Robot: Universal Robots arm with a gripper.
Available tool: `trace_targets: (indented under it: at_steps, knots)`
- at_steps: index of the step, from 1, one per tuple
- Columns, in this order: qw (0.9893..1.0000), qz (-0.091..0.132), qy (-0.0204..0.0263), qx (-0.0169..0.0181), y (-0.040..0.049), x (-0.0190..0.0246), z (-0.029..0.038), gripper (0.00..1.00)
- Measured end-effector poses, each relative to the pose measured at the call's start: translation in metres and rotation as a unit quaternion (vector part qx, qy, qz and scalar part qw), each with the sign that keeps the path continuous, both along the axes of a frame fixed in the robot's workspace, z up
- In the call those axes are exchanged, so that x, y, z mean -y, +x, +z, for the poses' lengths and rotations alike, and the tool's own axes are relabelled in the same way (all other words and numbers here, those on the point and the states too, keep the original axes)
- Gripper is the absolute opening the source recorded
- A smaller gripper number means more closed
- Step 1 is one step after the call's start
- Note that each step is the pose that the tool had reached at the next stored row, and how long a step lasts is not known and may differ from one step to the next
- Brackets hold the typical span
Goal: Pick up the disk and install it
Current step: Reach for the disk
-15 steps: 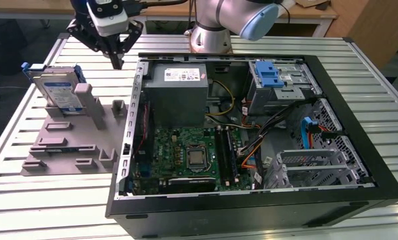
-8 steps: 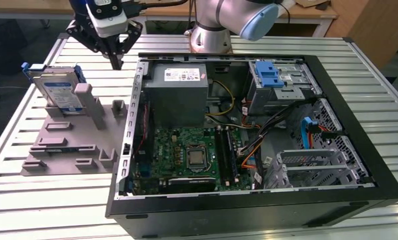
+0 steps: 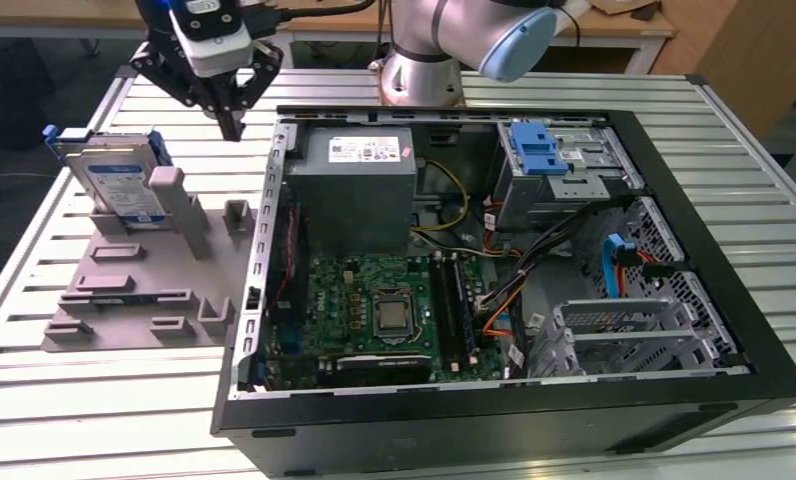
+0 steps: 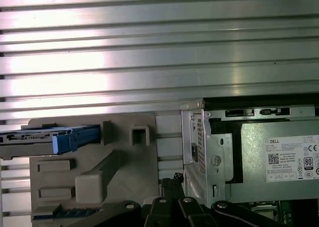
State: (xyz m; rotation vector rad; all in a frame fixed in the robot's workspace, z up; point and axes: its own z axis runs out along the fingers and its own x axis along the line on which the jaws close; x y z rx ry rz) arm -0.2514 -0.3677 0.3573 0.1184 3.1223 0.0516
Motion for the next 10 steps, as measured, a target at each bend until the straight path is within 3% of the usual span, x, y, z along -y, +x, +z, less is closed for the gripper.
trace_targets:
  at_steps: [10]
  knots:
    - [1.0000, 0.000, 0.0000, 0.0000, -0.0038, 0.0000, -0.0018, 0.11]
